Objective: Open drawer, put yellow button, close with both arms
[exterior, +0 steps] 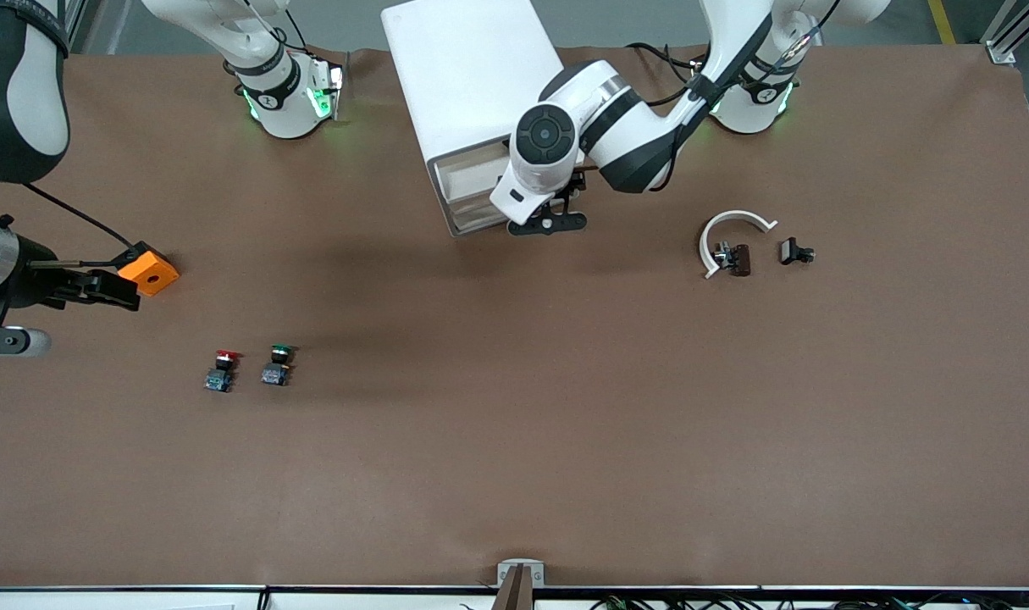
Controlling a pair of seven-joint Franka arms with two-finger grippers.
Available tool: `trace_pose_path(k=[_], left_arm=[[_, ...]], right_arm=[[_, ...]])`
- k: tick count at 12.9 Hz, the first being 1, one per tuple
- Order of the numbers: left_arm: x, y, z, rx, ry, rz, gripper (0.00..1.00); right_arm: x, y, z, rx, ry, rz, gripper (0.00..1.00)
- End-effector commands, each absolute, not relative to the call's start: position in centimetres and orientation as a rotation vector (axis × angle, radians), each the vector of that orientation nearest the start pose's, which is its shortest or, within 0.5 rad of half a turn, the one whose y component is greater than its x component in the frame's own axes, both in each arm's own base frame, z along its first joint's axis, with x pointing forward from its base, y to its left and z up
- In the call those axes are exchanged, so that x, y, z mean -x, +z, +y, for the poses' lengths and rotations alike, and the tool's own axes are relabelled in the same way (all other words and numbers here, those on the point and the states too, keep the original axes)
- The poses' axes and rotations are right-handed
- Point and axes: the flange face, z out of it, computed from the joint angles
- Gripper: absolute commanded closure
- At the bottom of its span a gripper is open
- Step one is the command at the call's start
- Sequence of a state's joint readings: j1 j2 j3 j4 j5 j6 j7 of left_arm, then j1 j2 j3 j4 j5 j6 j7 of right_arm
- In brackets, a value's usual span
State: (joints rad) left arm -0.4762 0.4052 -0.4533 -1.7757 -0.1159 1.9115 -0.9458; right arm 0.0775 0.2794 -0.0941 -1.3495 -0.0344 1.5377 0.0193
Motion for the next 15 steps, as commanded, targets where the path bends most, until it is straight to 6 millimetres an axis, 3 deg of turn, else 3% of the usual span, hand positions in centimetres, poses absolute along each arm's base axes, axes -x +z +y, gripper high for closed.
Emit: trace_pose_path(k=[1, 5, 8, 10, 11, 13, 15], left_arm=[[-35.3, 33.5, -50.6, 3.055, 0.646, -0.140, 0.00], [-32.9, 33.7, -52.3, 3.045, 0.668, -0.137, 0.00], [-34.9, 34.3, -51.2, 3.060, 0.655, -0.193, 0.00], [-39.9, 35.9, -48.2, 3.095, 0.610, -0.324, 0.00], [-44.1, 37.2, -45.4, 3.127, 0.581, -0.433, 0.00], [-51.6, 39.3, -38.6, 3.132, 0.390, -0.571, 0.00], [-55.4, 40.5, -33.8, 3.060, 0.155, -0.564, 0.00]], right_arm=[[-62.5, 56.5, -2.8, 3.207, 0.143, 0.046, 0.00], [-62.4, 56.6, -5.7, 3.199, 0.140, 0.031, 0.00], [-62.4, 56.9, -5.8, 3.214, 0.137, 0.048, 0.00], [-62.3, 57.3, -7.1, 3.195, 0.123, 0.083, 0.00], [-62.2, 58.0, -7.8, 3.177, 0.096, 0.104, 0.00], [-61.6, 58.8, -6.8, 3.172, 0.123, 0.092, 0.00], [-59.6, 60.3, -6.1, 3.158, 0.196, 0.201, 0.00]])
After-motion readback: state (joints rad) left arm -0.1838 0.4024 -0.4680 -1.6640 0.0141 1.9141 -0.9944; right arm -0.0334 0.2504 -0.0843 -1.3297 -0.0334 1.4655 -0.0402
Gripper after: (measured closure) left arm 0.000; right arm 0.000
